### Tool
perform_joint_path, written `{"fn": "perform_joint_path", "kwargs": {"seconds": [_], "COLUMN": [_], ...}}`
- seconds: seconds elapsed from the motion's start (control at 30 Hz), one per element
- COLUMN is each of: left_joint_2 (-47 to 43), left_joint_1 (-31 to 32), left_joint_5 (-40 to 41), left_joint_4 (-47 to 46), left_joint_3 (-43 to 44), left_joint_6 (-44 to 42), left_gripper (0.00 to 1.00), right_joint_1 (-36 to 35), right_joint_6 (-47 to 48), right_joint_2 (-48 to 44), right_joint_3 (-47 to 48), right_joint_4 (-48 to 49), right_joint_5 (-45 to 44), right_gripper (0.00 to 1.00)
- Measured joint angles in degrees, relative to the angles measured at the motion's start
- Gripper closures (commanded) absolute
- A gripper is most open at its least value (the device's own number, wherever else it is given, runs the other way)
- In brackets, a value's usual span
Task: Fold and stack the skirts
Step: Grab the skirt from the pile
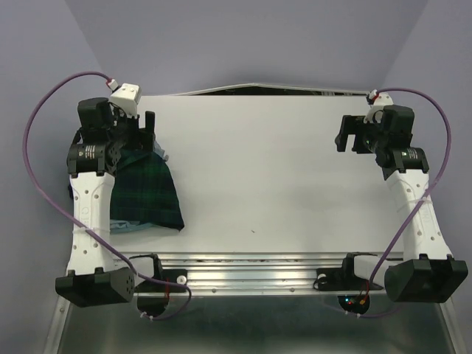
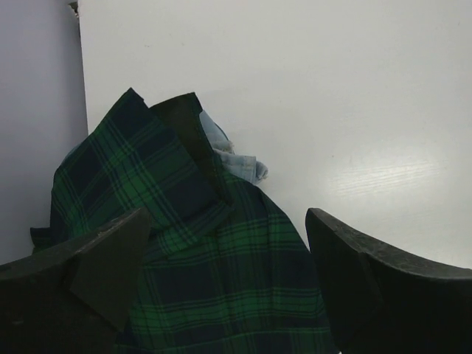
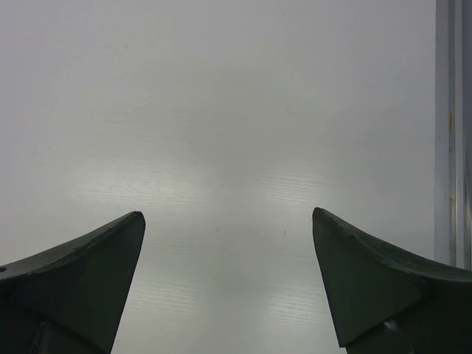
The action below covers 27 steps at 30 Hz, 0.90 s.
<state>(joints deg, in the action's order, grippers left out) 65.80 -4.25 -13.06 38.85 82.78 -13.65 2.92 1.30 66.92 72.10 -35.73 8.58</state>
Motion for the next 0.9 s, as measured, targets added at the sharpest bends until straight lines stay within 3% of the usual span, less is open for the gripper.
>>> {"fn": "perform_joint_path", "kwargs": {"seconds": [0.17, 0.5, 0.9], "left_joint_2": [6.3, 12.5, 20.1], "left_joint_1": [-0.5, -10.5, -14.2], "left_joint_5": [2.2, 5.0, 1.4], "left_joint_4": [5.9, 14.1, 13.5], "left_joint_3": [7.4, 8.5, 8.5], "left_joint_6": [-7.7, -28.1, -37.6], "left_gripper": [0.01, 0.02, 0.01], "right_joint_1": [0.0, 0.0, 0.0], "right_joint_6": [0.2, 0.4, 0.4], "right_joint_2": [0.3, 1.5, 1.5], "right_joint_3": [0.0, 0.0, -2.2], "right_joint_4": [-0.1, -0.3, -0.3], "right_joint_5": [0.9, 1.6, 1.6], "right_gripper": [0.0, 0.0, 0.0]}}
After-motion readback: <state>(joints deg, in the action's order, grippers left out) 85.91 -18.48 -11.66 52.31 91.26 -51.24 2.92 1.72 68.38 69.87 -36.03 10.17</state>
